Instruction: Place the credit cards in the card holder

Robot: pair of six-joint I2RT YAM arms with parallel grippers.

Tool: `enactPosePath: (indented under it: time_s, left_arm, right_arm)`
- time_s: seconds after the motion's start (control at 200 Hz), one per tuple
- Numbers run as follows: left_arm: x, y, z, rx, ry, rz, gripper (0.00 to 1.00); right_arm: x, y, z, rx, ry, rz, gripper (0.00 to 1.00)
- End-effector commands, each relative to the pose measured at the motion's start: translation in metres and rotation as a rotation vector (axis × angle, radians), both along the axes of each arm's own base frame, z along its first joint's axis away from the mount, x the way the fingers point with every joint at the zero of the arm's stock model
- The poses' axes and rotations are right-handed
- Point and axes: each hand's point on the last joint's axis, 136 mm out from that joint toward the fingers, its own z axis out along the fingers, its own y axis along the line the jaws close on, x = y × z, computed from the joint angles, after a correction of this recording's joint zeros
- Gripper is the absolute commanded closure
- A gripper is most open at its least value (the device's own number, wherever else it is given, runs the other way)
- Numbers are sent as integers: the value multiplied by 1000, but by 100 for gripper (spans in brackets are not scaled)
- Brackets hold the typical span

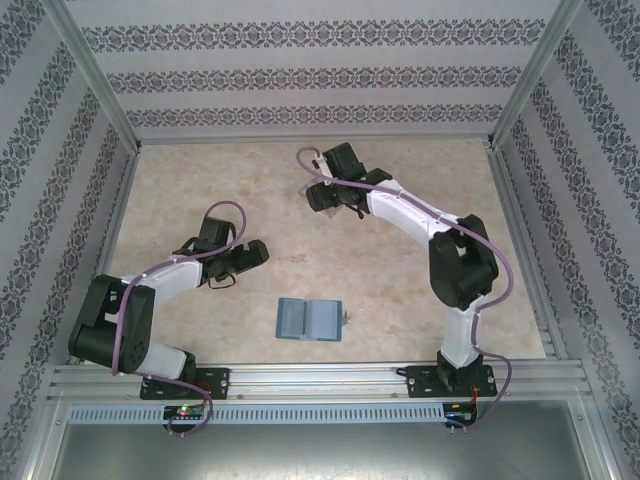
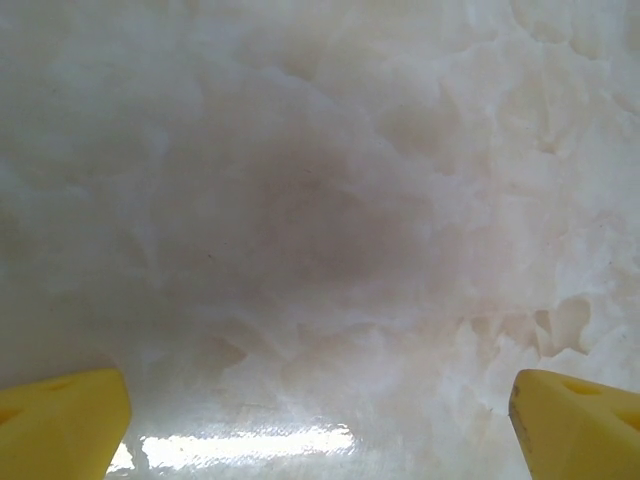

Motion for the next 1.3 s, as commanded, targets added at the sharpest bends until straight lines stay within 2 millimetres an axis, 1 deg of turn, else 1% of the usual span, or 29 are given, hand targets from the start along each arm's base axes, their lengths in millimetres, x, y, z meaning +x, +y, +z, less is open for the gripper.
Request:
enactPosePath:
  time_s: [0.0,0.09,0.16,0.24,0.34,0.41,0.465,0.53,0.635,0.684,0.789,0.859,0.939,0.999,1.059,1.124,1.209,1.294]
  left_arm:
    - [19,6,8,51,-122,-3,0]
    - [20,4,9,39,-126,-7,0]
    - [20,3,7,33,-130,-9,0]
    - [21,6,3,50,-115,4,0]
    - [22,1,3,27,-104,-13,0]
    - [21,2,0,33,-102,-5,0]
    - [21,3,-2,41,-92,-1,0]
    - [23,0,-1,26,-90,-13,0]
    - [22,1,-3,32,-89,-7,0]
    - [22,3,-5,38,-82,-2,0]
    - [23,-3,-3,15,-82,-21,0]
    - [22,0,-6,27,-78,-10,0]
    - [23,-3,-7,14,-65,-18,0]
    - [24,-8,-6,-8,-65,-32,1]
    - [23,-6,-9,-3,-60,-25,1]
    - [23,-5,-12,4,-48,-21,0]
    - [25,-11,-11,-19,-44,-38,1]
    - [24,-9,-16,-11,-35,-31,1]
  right_arm:
    - [-6,3,-15,-142,48,133,30]
    - [-1,5,-27,-209,47,193,30]
    - [4,2,-32,-255,42,201,30]
    - [14,-6,-34,-314,25,174,30]
    - [24,-15,-38,-360,6,148,32]
    - [28,-20,-41,-386,4,137,32]
    - [32,-22,-40,-405,-11,125,33]
    - [36,-23,-40,-421,-29,119,35]
    - [41,-25,-33,-443,-57,107,39]
    - [42,-23,-29,-455,-78,116,41]
    - [46,-21,-26,-490,-112,138,42]
    - [48,-22,-23,-511,-117,140,43]
    - [50,-20,-23,-511,-123,155,48]
    - [51,-19,-23,-515,-123,163,54]
    - [50,-20,-24,-522,-109,168,63]
    - [46,-18,-26,-517,-101,181,69]
    - [43,-15,-27,-498,-98,201,77]
    - [40,-13,-27,-491,-83,215,86]
